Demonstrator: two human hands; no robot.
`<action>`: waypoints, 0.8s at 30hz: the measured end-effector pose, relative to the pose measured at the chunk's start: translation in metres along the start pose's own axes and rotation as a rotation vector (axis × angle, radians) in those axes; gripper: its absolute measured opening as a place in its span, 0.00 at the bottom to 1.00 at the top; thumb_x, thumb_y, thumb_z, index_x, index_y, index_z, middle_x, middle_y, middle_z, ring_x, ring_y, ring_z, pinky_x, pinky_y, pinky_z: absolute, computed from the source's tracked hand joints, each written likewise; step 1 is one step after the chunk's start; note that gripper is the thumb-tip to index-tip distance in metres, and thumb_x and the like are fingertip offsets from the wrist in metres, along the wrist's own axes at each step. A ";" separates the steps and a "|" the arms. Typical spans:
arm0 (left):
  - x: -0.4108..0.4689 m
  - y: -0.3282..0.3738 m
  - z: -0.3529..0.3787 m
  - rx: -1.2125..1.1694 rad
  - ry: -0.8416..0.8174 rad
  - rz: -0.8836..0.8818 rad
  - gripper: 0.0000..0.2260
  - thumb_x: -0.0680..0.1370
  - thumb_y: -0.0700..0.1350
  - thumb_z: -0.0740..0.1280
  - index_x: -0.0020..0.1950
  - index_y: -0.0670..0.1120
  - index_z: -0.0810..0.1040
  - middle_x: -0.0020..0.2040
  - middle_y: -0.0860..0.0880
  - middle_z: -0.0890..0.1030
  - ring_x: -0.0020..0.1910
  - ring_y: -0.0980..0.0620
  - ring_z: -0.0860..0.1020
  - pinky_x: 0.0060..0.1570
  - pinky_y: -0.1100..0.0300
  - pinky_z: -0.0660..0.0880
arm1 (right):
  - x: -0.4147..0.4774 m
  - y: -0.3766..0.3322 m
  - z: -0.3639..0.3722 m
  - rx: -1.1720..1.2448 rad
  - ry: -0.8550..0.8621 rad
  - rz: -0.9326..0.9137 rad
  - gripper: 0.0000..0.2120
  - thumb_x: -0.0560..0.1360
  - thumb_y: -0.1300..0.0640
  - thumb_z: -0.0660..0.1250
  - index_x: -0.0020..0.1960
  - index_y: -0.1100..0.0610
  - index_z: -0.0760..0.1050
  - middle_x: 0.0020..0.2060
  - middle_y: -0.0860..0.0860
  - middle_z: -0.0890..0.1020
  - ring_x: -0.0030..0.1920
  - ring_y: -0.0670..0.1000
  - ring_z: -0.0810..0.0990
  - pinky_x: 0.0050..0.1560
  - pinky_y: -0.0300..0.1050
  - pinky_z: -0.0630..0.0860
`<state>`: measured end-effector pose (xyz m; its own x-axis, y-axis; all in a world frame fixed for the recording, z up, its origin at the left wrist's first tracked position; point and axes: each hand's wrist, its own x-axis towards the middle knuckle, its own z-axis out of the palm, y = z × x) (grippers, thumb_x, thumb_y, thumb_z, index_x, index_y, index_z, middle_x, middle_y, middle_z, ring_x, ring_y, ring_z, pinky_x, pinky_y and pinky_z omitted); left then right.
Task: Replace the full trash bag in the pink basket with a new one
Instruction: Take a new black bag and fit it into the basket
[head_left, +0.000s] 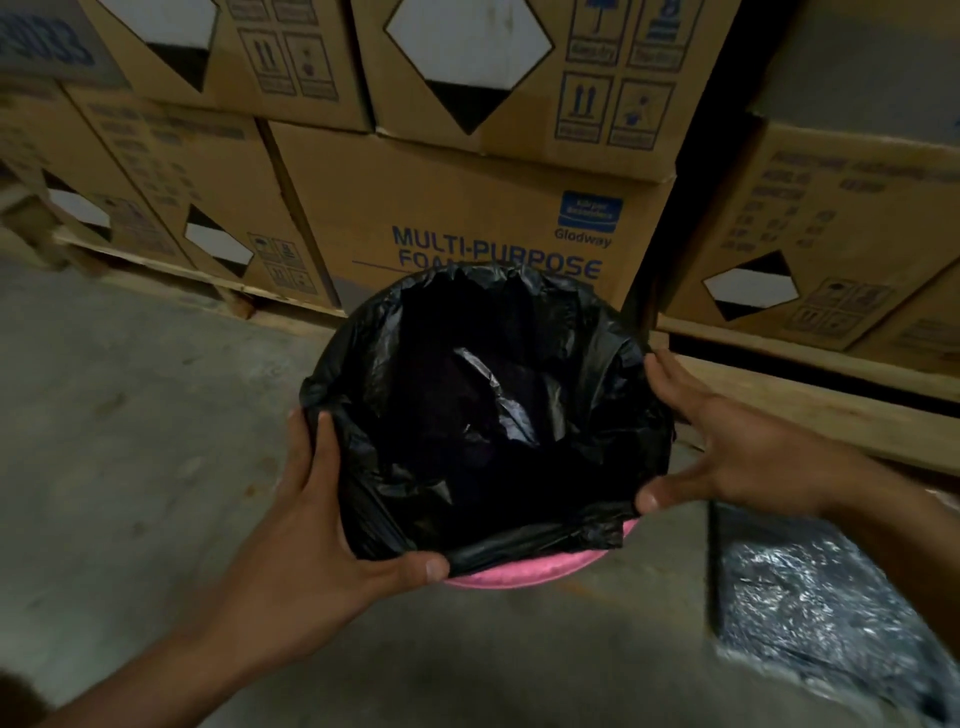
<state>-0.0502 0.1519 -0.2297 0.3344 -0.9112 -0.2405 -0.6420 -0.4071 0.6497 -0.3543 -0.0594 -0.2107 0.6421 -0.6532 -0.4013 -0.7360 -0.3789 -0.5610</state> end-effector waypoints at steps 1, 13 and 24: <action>-0.003 0.002 0.000 -0.017 -0.001 -0.015 0.71 0.48 0.80 0.69 0.76 0.60 0.28 0.75 0.64 0.26 0.78 0.61 0.39 0.76 0.57 0.53 | -0.004 -0.006 0.002 -0.020 0.009 -0.013 0.67 0.61 0.38 0.80 0.81 0.47 0.35 0.78 0.43 0.31 0.78 0.39 0.37 0.79 0.41 0.52; -0.014 0.005 0.012 0.381 0.168 0.701 0.27 0.79 0.61 0.62 0.74 0.49 0.71 0.79 0.43 0.61 0.80 0.42 0.53 0.76 0.39 0.56 | -0.036 -0.013 0.055 -0.570 0.337 -0.512 0.23 0.76 0.56 0.56 0.66 0.57 0.79 0.65 0.54 0.81 0.75 0.56 0.68 0.76 0.68 0.57; -0.017 -0.011 0.034 0.170 0.152 0.828 0.11 0.80 0.47 0.67 0.60 0.49 0.84 0.59 0.50 0.84 0.65 0.52 0.78 0.66 0.43 0.73 | -0.035 -0.013 0.089 -0.316 0.431 -0.724 0.14 0.82 0.50 0.64 0.64 0.52 0.82 0.62 0.49 0.83 0.67 0.48 0.79 0.69 0.61 0.71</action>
<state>-0.0724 0.1704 -0.2577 -0.2071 -0.9054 0.3706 -0.8105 0.3710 0.4533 -0.3485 0.0269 -0.2539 0.8824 -0.3493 0.3153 -0.2478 -0.9146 -0.3196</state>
